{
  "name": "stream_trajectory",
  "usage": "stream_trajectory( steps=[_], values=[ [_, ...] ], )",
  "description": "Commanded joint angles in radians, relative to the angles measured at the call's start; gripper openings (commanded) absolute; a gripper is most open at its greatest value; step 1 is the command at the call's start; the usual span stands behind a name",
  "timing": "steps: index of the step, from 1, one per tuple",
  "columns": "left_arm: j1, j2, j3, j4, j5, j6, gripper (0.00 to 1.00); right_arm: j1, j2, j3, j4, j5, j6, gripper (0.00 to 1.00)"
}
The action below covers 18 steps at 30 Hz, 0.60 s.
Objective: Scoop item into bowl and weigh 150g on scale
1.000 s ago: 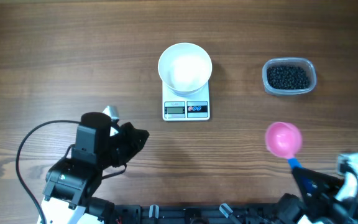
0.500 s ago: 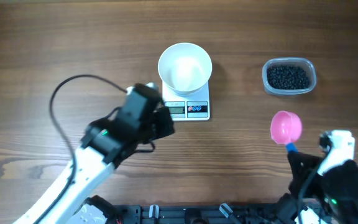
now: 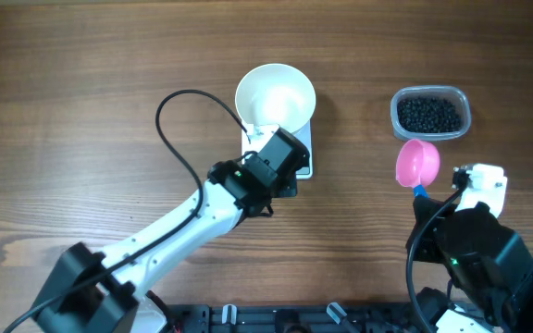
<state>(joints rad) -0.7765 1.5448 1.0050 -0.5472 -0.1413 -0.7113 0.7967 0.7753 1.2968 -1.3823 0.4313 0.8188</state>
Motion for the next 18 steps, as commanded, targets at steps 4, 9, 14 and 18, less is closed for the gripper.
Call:
stream_trajectory(
  steps=[4,9,14,18],
  values=[
    [0.007,0.100,0.014,0.096,-0.085,0.031,0.04,0.000,0.002,0.008,0.009,0.050,0.030,0.04],
    [0.007,0.149,0.014,0.169,-0.084,0.030,0.04,0.000,0.002,0.008,0.010,0.074,0.049,0.04],
    [0.007,0.199,0.014,0.217,-0.085,0.029,0.04,0.000,0.002,0.008,0.010,0.085,0.049,0.04],
    [0.007,0.222,0.014,0.240,-0.089,0.026,0.04,0.000,0.002,0.008,0.010,0.086,0.049,0.04]
  ],
)
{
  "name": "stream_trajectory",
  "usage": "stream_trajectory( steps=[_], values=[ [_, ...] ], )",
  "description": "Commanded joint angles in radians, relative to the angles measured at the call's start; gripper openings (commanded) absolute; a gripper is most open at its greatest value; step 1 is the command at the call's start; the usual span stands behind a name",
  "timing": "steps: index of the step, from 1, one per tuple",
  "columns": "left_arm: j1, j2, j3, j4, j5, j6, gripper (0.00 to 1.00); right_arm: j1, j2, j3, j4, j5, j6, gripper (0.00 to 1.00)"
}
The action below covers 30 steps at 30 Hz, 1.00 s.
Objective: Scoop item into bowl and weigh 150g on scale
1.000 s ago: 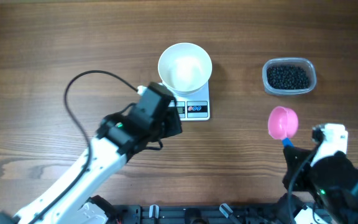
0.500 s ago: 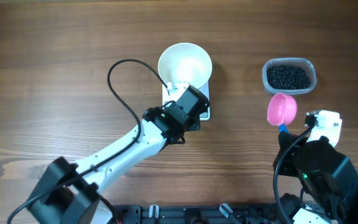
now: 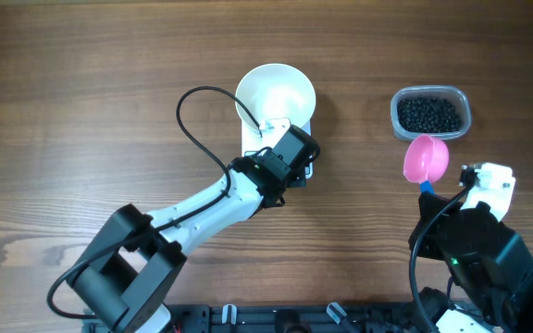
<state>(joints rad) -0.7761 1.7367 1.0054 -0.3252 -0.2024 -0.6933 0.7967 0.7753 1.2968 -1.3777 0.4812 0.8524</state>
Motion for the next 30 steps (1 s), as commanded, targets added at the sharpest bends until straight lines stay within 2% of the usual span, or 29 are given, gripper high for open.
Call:
stream_trajectory(
  steps=[1,30],
  values=[
    [0.006,0.034,0.014,0.022,-0.032,0.008,0.04,0.000,0.002,0.008,0.005,0.036,0.015,0.04],
    [0.011,0.093,0.014,0.105,-0.103,0.005,0.04,0.000,0.002,0.008,0.005,0.043,0.012,0.04]
  ],
)
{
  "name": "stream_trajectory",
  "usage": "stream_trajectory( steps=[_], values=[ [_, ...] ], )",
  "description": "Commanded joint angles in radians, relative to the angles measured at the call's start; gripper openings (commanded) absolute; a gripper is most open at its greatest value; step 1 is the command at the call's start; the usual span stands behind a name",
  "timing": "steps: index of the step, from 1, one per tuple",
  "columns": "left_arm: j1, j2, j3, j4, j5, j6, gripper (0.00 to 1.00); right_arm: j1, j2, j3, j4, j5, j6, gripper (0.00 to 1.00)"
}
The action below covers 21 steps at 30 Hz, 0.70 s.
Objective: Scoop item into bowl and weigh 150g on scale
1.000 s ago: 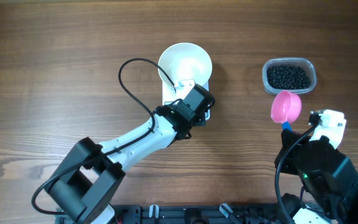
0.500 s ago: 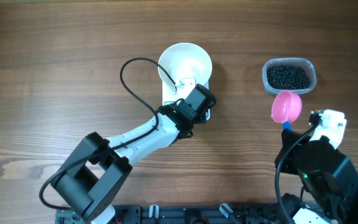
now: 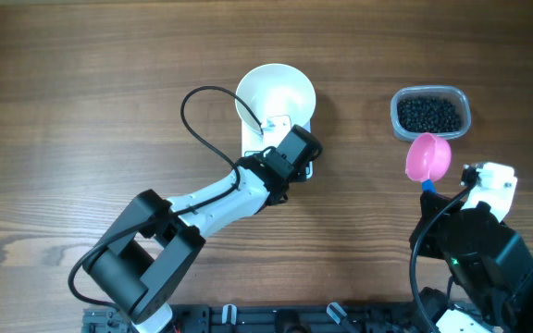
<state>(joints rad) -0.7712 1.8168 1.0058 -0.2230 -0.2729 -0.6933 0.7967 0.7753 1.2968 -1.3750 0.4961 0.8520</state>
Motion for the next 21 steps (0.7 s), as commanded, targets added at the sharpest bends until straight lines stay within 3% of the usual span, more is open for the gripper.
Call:
stream_trajectory(
  steps=[1,21],
  values=[
    [0.006,0.013,0.013,0.003,-0.032,0.005,0.04,0.000,0.002,0.008,0.003,0.028,0.013,0.04],
    [0.005,0.013,0.012,-0.001,-0.031,-0.021,0.04,0.000,0.002,0.008,0.002,0.031,0.011,0.04]
  ],
)
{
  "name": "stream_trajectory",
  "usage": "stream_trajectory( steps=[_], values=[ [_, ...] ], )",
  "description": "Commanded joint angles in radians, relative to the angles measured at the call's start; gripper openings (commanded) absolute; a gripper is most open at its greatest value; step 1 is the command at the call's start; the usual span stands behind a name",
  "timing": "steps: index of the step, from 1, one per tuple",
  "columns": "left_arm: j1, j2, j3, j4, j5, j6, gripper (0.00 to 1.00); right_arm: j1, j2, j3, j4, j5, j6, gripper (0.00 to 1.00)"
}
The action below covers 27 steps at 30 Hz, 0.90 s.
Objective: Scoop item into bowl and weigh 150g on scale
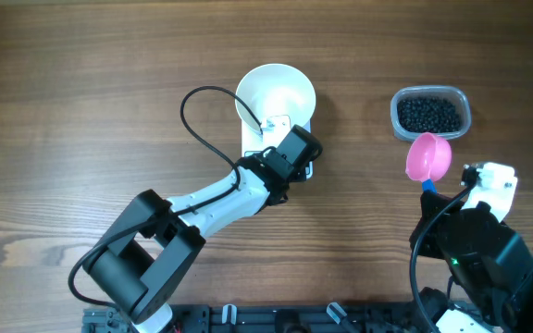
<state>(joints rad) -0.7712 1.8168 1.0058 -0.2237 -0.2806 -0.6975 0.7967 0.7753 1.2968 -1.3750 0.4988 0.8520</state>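
A white bowl (276,95) stands on a small white scale (278,125) at the table's middle. My left gripper (296,157) sits low over the scale's near right edge. Its fingers are hidden under the wrist, so I cannot tell how the jaws stand. A clear tub of small black items (430,113) is at the right. Just in front of the tub a pink scoop (428,157) hangs, its bowl looking empty. My right gripper (427,190) is shut on its blue handle.
The left arm's black cable (197,120) loops over the table left of the bowl. The arm itself stretches from the near left edge to the scale. The right arm's dark body (479,259) fills the near right corner.
The left gripper was first at the scale's near edge, with the scoop held a little short of the tub. By the second moment the left gripper was further right along the scale and the scoop closer to the tub's near rim. Both arms have kept still since.
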Motion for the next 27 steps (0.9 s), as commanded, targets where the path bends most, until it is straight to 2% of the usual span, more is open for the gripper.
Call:
stream_trajectory(
  steps=[1,27],
  values=[
    [0.005,0.013,0.011,-0.002,-0.024,-0.017,0.04,0.000,0.002,0.008,0.002,0.029,0.011,0.04],
    [0.005,0.057,0.011,-0.024,0.000,-0.021,0.04,0.000,0.002,0.008,0.004,0.029,0.011,0.04]
  ],
)
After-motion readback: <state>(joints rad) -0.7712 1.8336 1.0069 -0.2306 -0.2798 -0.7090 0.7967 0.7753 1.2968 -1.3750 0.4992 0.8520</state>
